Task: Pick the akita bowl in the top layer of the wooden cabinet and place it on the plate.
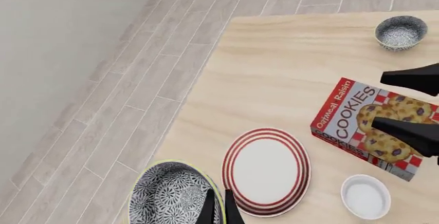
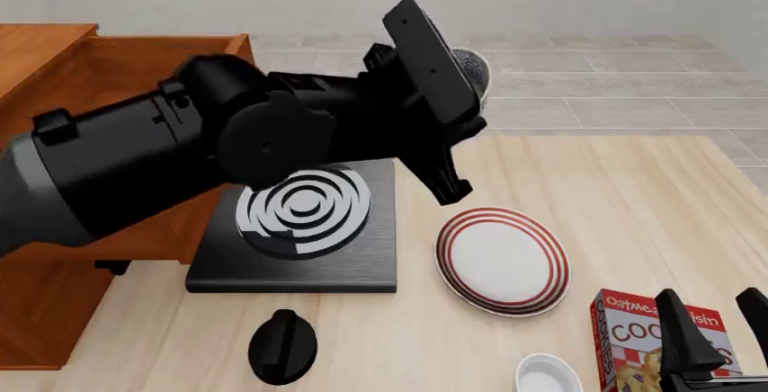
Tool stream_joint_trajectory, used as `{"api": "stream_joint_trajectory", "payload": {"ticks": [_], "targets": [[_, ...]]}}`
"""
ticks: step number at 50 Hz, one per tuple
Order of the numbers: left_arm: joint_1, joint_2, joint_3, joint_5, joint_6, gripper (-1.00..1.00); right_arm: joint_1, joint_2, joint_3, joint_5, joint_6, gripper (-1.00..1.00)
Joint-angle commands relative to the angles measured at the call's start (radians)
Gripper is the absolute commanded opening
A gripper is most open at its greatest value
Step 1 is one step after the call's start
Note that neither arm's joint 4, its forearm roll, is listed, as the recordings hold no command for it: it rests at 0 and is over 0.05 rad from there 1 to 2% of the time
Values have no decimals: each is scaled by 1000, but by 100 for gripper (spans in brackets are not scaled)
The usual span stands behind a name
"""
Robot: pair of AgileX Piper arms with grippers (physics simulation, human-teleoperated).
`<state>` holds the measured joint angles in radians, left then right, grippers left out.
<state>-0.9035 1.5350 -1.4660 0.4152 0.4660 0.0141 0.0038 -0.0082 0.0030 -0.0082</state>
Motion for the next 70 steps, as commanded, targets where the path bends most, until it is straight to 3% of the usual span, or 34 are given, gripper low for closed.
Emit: {"api": "stream_joint_trajectory", "payload": {"ticks": [1,12,51,70], "targets": [[-23,37,8,-37,23,-100,-1,-3,1,1,0,100],[-45,85,27,-68,38,-100,-1,-3,0,2,1,100],[-116,248,-61,-67,36,-100,-6,1,2,0,2,100],[-168,309,-94,-41,-56,-100,-11,-1,3,5,5,100]]}}
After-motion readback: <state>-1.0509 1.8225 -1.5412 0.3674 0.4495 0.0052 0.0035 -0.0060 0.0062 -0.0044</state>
